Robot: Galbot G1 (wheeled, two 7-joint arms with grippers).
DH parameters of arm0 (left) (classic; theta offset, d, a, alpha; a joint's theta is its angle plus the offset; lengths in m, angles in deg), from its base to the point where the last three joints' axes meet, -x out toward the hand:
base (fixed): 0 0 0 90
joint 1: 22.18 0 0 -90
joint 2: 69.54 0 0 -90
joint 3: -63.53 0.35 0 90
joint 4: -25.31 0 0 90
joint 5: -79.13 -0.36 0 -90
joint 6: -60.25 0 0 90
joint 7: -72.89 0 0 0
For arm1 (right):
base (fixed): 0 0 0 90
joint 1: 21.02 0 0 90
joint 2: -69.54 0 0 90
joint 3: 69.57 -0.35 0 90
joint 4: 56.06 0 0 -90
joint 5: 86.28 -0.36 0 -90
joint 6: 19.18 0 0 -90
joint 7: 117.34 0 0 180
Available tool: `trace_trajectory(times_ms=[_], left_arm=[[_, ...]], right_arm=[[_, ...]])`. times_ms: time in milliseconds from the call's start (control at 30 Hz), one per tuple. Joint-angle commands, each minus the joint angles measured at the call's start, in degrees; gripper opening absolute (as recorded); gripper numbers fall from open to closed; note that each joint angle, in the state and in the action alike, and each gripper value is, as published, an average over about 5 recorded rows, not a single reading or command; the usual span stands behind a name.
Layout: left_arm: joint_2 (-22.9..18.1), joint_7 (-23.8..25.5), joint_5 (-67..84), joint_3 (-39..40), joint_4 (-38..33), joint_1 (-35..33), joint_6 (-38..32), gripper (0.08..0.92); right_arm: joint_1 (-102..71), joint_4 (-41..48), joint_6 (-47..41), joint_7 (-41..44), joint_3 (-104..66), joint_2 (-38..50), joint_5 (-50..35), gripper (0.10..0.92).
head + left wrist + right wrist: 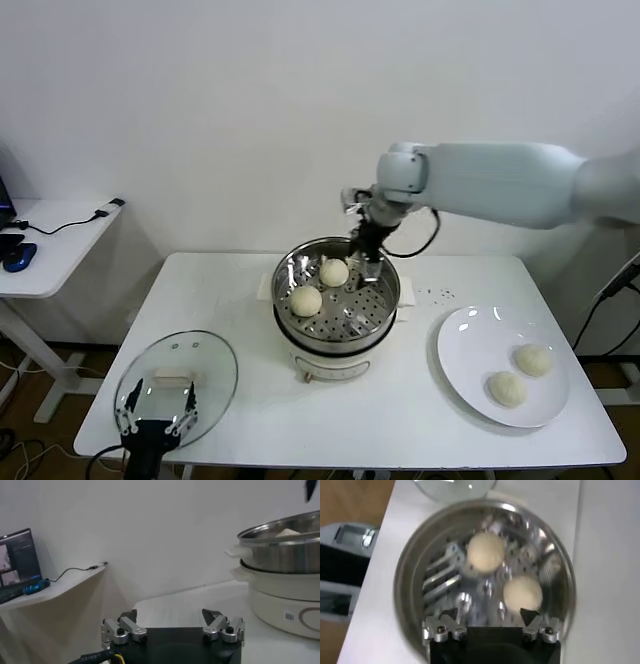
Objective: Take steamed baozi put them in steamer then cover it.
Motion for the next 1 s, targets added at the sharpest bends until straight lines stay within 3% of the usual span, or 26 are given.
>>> trace_trajectory(times_ms=[33,200,400,767,1000], left_arm=[[-0.36,0.13,-0.48,0.10,0.07,0.77,0.52,0.823],[-0.67,0.18,-0.68,0.13,0.39,1.31,0.80,0.823],[-0.97,0.18,-1.33,0.23,0.32,1.33,1.09,0.823],[-1.74,0.03,-1.89,-0.51,0.33,0.68,1.35,0.823],[-2.47,-0.04,-1.88,-0.21,0.39,0.60,1.54,0.823]], right_arm=[[7.47,-14.81,1.56,2.67,6.26,24.26,14.20,0.823],[-1.66,-16.28,2.03,3.28,3.79,34.93,24.73,0.823],[-19.10,-13.09,3.25,2.70,-8.76,40.70,34.42,0.823],[-42.14,-7.08,4.20,1.42,-25.62,40.29,39.57,0.823],[-47.36,-3.60,4.72,1.29,-30.23,38.05,40.95,0.823]])
